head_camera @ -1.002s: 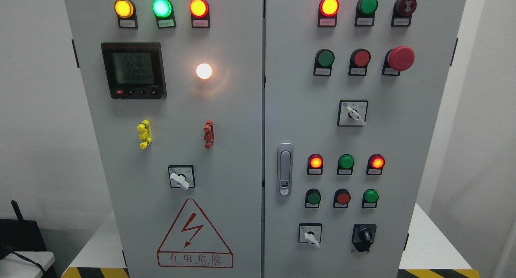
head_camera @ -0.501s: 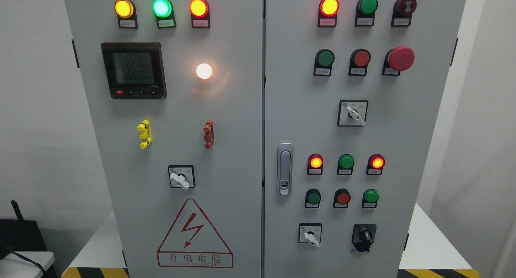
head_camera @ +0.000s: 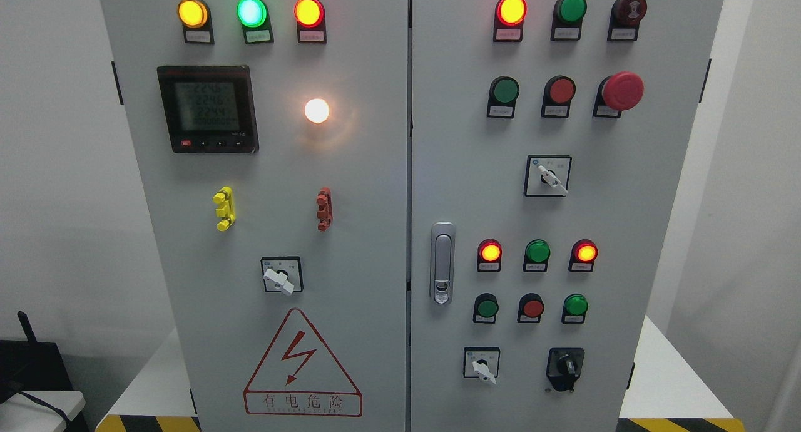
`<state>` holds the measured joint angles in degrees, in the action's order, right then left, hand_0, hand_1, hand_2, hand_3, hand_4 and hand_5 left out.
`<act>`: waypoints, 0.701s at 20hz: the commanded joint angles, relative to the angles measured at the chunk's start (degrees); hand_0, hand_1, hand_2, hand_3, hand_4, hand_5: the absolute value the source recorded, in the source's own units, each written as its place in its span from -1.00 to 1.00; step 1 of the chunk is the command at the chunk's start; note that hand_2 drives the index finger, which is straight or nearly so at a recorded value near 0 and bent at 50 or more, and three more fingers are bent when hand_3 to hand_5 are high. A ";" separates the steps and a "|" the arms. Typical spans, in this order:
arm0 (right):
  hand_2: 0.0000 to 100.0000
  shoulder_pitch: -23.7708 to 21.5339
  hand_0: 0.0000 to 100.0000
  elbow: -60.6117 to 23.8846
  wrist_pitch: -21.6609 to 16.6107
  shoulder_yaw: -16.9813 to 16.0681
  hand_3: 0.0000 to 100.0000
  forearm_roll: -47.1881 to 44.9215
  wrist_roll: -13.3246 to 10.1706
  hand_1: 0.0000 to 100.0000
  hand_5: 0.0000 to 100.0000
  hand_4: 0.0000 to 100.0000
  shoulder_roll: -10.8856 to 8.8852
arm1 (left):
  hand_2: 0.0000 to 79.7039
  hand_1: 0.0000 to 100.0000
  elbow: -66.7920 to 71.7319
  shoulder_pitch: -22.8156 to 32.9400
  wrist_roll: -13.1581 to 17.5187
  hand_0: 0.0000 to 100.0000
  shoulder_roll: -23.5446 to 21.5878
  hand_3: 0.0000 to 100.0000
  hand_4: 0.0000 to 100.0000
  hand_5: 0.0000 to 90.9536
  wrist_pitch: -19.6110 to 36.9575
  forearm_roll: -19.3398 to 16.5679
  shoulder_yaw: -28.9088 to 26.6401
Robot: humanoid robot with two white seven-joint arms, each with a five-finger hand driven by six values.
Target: Trip black knob to open circuit
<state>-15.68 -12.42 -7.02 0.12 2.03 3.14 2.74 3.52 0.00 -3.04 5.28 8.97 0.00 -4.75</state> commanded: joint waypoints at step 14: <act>-1.00 -23.16 -0.87 -41.18 -21.71 -4.95 -0.75 -0.27 -0.76 -0.62 -0.96 -0.63 -0.28 | -1.00 -0.22 0.00 -0.44 -0.03 -0.76 -0.01 -1.00 -1.00 -1.00 0.00 -1.84 0.00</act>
<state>-32.42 -34.57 -24.36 -2.43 1.29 2.92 2.47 3.52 0.00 -3.04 5.28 8.97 0.00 -4.75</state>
